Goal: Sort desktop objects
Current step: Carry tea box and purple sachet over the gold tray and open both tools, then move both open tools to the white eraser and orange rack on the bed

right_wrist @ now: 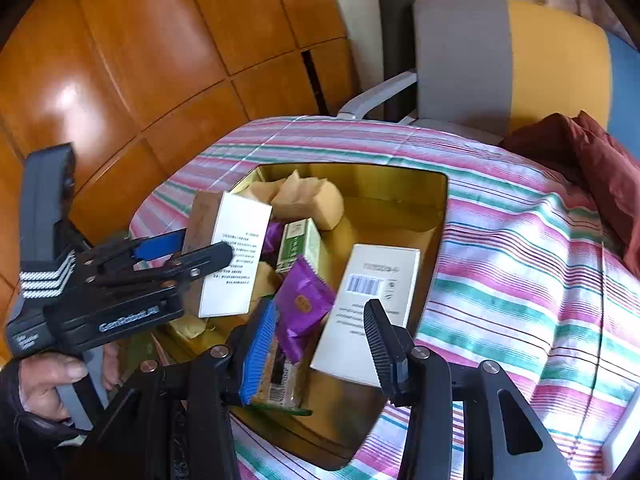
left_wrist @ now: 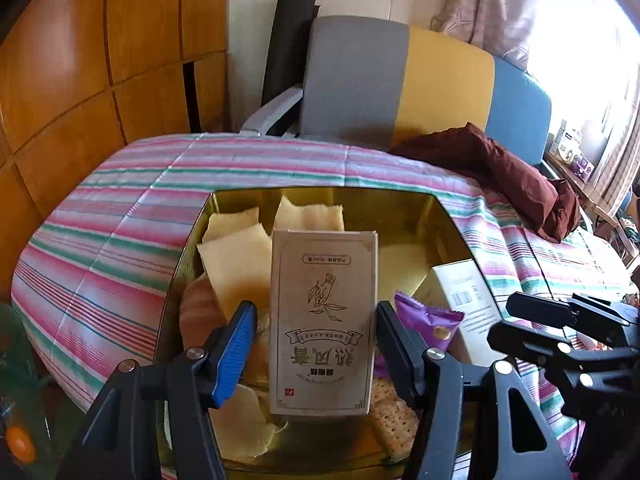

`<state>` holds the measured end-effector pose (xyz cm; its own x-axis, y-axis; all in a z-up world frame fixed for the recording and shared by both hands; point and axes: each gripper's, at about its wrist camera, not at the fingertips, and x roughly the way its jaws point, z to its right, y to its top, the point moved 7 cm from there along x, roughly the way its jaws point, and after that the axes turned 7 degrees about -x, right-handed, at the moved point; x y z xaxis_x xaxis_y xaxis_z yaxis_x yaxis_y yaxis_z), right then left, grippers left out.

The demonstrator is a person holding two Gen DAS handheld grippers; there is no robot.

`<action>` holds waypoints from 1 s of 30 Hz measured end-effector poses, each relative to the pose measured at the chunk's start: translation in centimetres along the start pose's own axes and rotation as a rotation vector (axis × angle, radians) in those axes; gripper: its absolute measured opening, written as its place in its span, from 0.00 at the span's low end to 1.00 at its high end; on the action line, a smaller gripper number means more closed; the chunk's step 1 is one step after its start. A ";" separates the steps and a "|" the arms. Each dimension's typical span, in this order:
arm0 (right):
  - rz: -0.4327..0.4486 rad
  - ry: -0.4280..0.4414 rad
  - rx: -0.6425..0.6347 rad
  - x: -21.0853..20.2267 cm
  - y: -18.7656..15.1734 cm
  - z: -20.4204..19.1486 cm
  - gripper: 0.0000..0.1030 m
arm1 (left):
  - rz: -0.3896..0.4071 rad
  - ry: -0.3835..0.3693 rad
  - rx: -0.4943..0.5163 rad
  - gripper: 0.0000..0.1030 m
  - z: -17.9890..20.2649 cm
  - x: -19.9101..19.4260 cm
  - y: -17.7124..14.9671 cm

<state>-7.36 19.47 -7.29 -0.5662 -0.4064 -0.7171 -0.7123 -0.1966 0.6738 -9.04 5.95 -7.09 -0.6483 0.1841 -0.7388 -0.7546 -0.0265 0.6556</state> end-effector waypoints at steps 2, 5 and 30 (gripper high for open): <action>0.005 -0.010 0.013 -0.2 0.1 0.4 0.46 | 0.012 -0.007 0.010 0.59 0.4 -0.5 0.2; 0.007 -0.030 0.031 -0.5 0.2 1.1 0.46 | 0.027 -0.013 0.026 0.59 0.9 -1.2 0.4; -0.019 -0.375 0.437 -11.6 -4.4 16.3 0.56 | 0.047 -0.148 0.102 0.59 5.8 -3.0 0.4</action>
<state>-4.44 39.64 -4.84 -0.6035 -0.0464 -0.7960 -0.7836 0.2191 0.5813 -6.80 11.03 -3.68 -0.6547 0.3275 -0.6812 -0.7050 0.0603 0.7066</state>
